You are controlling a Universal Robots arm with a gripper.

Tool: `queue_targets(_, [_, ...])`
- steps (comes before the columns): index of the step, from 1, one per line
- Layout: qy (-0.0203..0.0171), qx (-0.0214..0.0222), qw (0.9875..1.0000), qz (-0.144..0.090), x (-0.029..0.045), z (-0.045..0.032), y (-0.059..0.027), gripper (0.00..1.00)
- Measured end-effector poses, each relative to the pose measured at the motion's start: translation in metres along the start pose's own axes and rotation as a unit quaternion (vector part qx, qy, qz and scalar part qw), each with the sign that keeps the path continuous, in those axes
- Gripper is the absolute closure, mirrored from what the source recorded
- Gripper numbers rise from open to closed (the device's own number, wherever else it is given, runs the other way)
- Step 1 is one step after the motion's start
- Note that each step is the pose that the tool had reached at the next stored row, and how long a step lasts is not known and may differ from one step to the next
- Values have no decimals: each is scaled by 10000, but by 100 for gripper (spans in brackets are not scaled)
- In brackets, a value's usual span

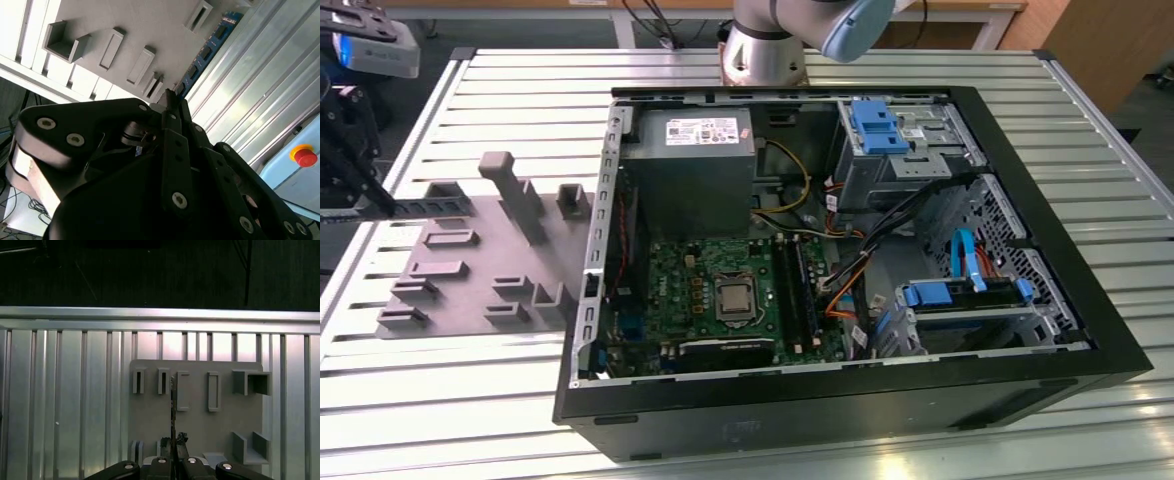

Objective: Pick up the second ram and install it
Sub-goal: 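Pick up the second ram and move it above second insertion slot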

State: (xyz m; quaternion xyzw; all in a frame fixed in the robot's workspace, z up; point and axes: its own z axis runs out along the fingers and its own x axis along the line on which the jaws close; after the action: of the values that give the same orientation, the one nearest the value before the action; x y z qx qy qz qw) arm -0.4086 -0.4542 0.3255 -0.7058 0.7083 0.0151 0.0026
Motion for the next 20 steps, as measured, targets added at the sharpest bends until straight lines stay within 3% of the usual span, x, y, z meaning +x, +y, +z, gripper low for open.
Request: queue_targets(20, [0,0,10000,0,-16,-114,2,86])
